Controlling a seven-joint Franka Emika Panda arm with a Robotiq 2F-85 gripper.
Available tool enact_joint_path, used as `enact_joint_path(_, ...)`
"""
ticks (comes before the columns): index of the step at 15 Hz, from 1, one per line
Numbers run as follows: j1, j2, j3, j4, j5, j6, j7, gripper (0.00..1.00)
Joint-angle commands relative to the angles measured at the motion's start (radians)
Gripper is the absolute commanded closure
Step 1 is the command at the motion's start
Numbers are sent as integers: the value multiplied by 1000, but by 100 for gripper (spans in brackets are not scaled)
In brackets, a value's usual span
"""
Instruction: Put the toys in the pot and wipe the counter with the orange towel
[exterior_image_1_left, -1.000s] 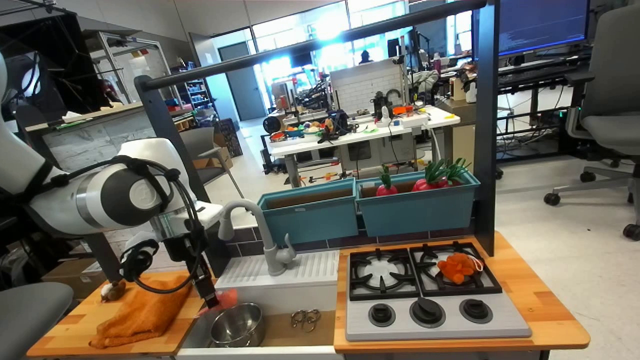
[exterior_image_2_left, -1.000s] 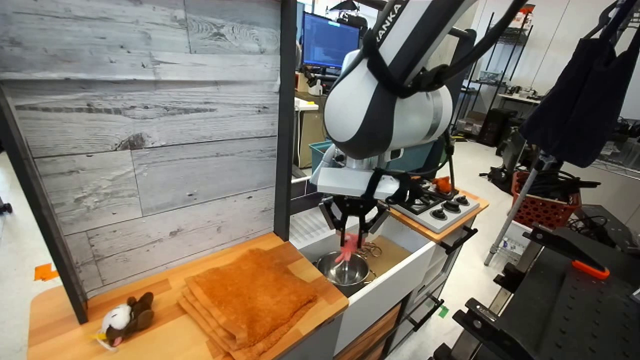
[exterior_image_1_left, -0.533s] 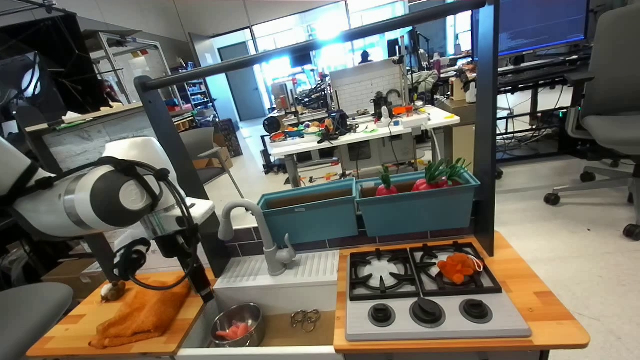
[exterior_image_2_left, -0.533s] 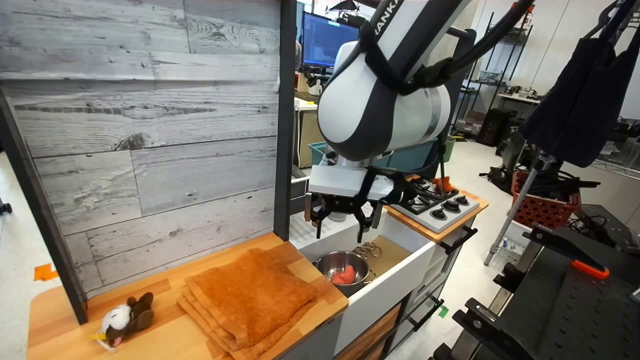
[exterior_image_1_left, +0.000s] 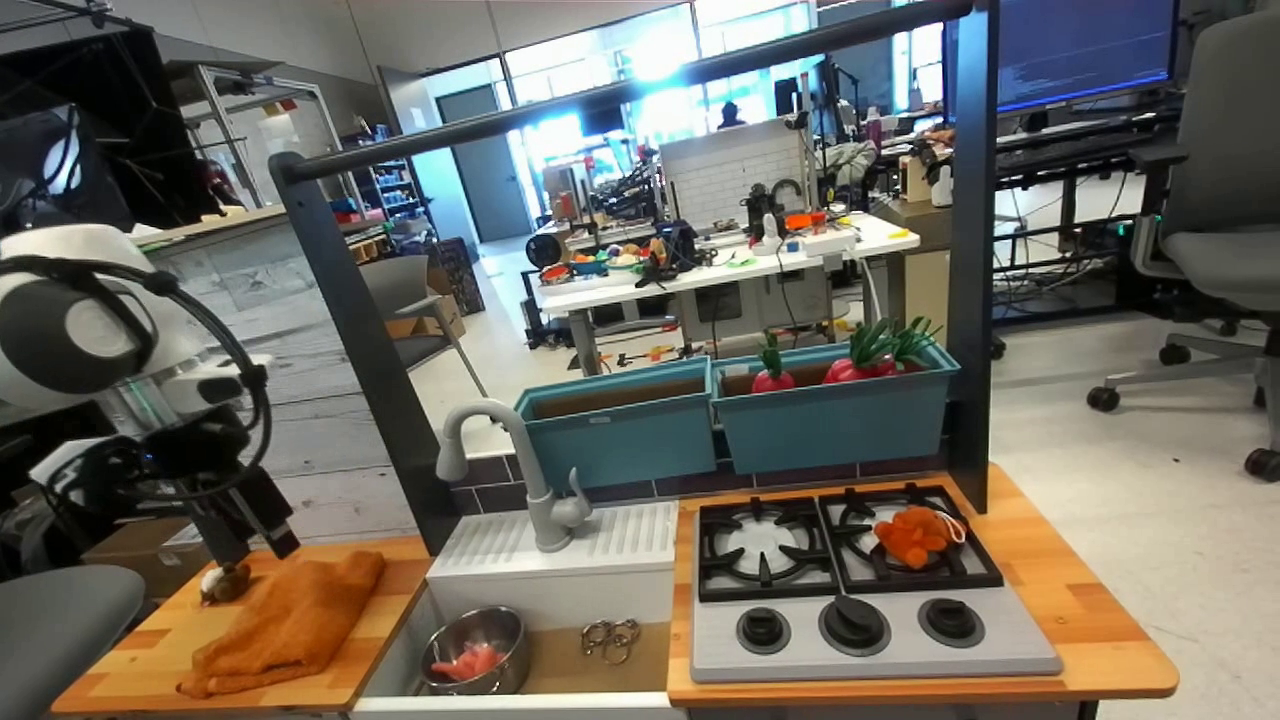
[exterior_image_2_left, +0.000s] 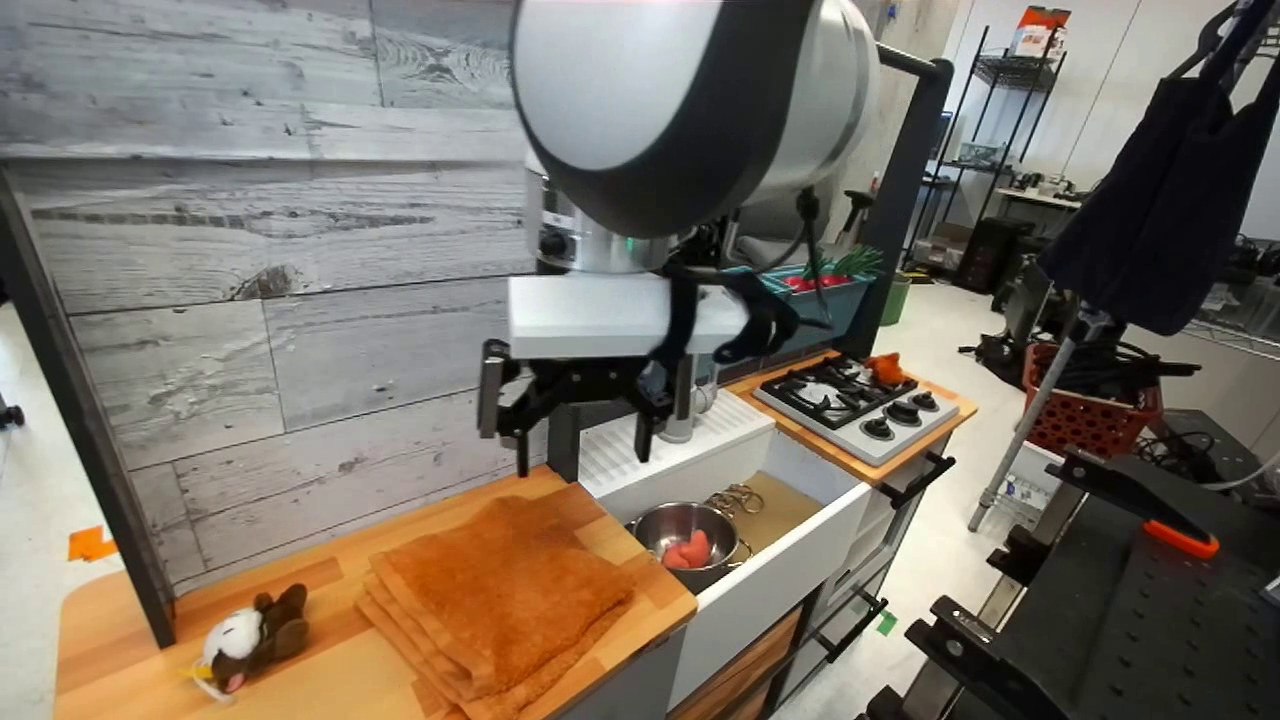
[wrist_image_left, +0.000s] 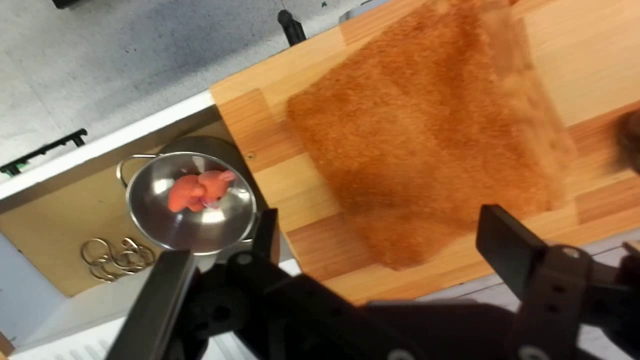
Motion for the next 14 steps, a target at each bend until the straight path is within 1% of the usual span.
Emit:
enact_joint_path(1,55,72,23,105,-41,9,16,0)
enact_joint_path(3,78,150,42,179,-33,56,18,0)
enact_joint_path(4,63,58,37,87,-22,18,6,0)
enact_joint_path(6,76,87,41,105,-20,22,11,0)
enact_joint_path(12,62,80,38,103,-20,22,10,0)
enact_joint_path(14,53,113,54,158,-7,6,7,0)
